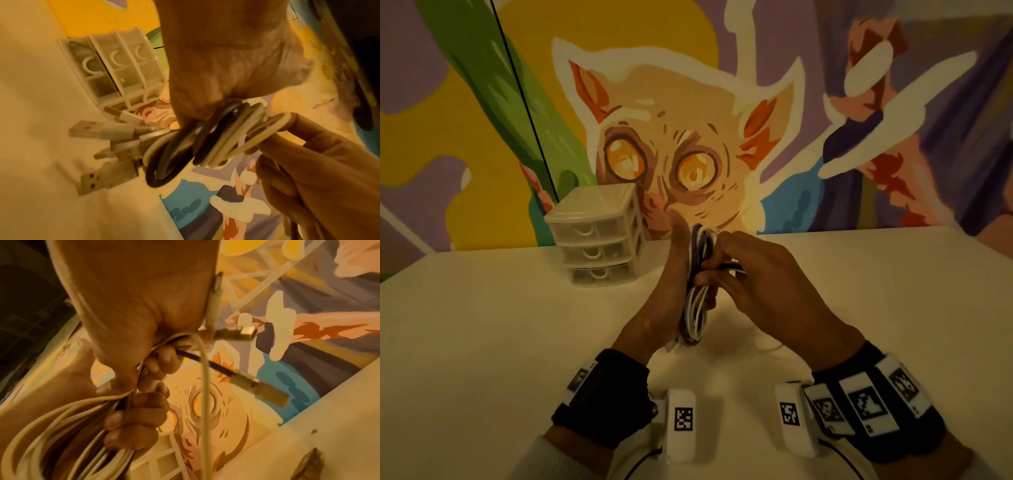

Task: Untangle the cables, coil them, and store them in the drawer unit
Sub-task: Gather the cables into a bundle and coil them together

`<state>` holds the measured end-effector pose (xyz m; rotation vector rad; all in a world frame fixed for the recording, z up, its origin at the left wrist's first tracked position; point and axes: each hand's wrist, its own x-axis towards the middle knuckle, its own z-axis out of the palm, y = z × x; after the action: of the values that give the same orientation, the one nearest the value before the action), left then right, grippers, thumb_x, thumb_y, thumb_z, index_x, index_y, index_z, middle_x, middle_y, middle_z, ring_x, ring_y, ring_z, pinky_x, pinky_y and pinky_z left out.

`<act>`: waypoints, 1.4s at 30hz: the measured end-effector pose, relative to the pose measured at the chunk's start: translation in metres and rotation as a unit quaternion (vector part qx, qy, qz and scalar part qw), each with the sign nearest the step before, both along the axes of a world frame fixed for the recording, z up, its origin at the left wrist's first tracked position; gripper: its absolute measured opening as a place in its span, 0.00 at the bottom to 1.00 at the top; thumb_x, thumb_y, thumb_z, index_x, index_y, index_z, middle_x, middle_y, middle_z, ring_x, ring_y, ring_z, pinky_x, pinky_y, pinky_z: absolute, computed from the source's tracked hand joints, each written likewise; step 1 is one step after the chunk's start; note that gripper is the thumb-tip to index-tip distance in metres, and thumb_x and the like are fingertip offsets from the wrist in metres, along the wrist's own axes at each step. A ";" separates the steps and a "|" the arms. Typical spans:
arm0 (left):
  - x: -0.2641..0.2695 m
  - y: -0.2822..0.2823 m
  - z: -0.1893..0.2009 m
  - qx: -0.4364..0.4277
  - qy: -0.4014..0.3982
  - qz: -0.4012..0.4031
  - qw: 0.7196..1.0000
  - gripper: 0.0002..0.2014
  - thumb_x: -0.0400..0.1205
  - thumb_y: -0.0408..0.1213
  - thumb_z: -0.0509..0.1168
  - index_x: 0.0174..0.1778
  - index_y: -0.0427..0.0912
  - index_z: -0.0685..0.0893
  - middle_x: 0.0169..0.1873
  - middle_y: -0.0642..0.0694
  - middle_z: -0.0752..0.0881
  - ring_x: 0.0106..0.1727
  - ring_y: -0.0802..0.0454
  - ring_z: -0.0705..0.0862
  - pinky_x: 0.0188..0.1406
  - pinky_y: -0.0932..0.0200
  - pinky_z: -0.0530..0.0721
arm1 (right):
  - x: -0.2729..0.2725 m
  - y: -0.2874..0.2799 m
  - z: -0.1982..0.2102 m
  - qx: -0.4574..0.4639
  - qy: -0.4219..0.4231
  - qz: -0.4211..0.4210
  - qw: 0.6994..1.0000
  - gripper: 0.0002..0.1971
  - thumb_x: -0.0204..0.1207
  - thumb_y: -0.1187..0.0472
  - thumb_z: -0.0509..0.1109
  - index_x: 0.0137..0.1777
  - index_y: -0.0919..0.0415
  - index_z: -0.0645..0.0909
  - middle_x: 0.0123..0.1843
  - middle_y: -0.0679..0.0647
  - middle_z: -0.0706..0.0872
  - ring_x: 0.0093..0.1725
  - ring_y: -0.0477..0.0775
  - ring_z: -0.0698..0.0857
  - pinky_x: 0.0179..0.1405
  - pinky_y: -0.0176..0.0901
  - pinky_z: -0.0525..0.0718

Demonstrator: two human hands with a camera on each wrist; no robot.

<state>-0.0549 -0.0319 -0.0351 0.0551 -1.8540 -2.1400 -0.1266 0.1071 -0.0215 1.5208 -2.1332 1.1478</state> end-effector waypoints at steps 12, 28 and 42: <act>0.013 -0.020 0.002 -0.216 -0.039 -0.145 0.965 0.19 0.74 0.24 0.82 0.57 0.37 0.84 0.32 0.48 0.75 0.35 0.55 0.74 0.45 0.55 0.80 | -0.006 0.011 0.009 0.034 -0.184 -0.030 0.982 0.23 0.66 0.39 0.85 0.49 0.46 0.77 0.42 0.43 0.93 0.42 0.43 0.92 0.46 0.46 0.92; 0.006 -0.024 -0.005 -0.115 -0.062 -0.048 0.990 0.19 0.78 0.16 0.76 0.34 0.45 0.81 0.29 0.46 0.74 0.29 0.54 0.72 0.32 0.61 0.74 | -0.022 0.020 0.009 0.104 0.039 0.004 0.994 0.11 0.91 0.50 0.64 0.64 0.43 0.88 0.52 0.36 0.88 0.49 0.42 0.84 0.51 0.46 0.87; 0.005 -0.013 -0.004 -0.095 -0.060 -0.097 0.989 0.15 0.87 0.17 0.63 0.46 0.43 0.81 0.37 0.47 0.78 0.31 0.55 0.69 0.28 0.62 0.71 | -0.020 0.010 0.007 0.076 0.096 -0.022 0.992 0.13 0.87 0.56 0.73 0.68 0.57 0.84 0.49 0.50 0.92 0.46 0.47 0.89 0.47 0.31 0.81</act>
<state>-0.0498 -0.0452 -0.0395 -0.0422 -2.2071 -2.1115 -0.1465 0.1169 -0.0142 1.5699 -2.1517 0.8062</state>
